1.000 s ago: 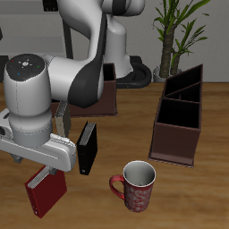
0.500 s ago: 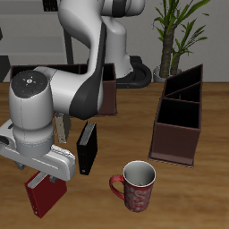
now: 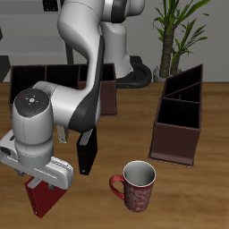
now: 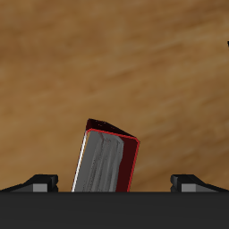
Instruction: Place the red book into the left desk caddy's back compartment
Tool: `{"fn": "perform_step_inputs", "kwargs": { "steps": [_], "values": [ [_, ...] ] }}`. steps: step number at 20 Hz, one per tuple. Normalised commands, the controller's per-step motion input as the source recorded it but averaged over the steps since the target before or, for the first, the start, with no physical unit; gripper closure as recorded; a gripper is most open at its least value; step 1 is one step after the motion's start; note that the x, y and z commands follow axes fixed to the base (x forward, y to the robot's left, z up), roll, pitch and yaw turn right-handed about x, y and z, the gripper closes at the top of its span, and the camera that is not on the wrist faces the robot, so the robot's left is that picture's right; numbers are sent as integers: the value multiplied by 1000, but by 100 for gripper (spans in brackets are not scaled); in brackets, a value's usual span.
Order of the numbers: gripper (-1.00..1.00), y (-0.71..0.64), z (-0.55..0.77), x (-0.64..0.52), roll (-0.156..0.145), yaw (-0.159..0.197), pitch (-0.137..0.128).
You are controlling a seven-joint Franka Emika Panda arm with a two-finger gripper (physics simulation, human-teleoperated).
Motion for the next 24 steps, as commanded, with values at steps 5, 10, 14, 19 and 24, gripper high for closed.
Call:
{"fn": "perform_step_inputs", "kwargs": {
  "steps": [5, 10, 14, 19, 24],
  "values": [
    [100, -80, -221, -43, -7, 0, 16],
    [100, -82, -92, -17, -9, -11, 13],
    [100, -90, 53, 48, -10, -22, 5],
    [100, 244, 429, 52, 13, -25, -39],
    [100, 269, 563, -65, 24, 41, -58]
  ]
}}
